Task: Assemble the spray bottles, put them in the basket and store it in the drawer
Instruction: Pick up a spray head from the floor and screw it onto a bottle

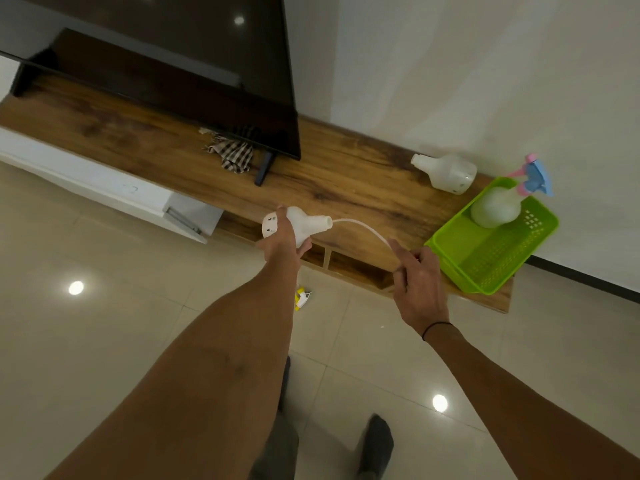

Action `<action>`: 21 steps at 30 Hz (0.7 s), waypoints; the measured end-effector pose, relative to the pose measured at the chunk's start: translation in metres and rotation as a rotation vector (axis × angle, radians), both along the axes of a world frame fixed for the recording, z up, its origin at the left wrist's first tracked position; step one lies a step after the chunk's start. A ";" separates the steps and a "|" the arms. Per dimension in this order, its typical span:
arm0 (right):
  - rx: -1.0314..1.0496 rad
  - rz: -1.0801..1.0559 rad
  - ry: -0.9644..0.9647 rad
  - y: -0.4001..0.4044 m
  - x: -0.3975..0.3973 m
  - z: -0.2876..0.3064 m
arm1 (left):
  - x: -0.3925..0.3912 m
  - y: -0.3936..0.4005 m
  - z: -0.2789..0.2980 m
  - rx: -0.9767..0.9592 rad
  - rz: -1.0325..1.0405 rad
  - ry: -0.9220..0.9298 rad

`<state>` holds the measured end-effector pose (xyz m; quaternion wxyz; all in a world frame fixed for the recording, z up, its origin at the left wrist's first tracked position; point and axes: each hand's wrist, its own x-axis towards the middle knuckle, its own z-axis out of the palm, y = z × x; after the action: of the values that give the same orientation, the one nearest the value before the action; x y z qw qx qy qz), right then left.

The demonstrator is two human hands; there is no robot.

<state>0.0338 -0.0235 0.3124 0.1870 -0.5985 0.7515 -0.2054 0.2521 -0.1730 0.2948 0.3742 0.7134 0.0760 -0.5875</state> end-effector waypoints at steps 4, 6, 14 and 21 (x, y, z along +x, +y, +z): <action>0.008 0.028 0.035 -0.012 -0.009 0.000 | -0.007 -0.009 -0.003 0.017 -0.014 -0.005; 0.009 0.039 0.054 -0.018 -0.013 -0.001 | -0.011 -0.013 -0.003 0.025 -0.047 -0.006; 0.042 0.089 0.162 -0.049 -0.029 0.002 | -0.038 -0.033 -0.010 0.016 -0.106 0.011; 0.072 0.149 0.207 -0.081 -0.035 0.005 | -0.062 -0.045 -0.014 -0.008 -0.144 0.042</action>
<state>-0.0014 -0.1043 0.3172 0.1443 -0.6637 0.7270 -0.1009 0.1900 -0.2183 0.2805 0.3321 0.7031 0.0300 -0.6281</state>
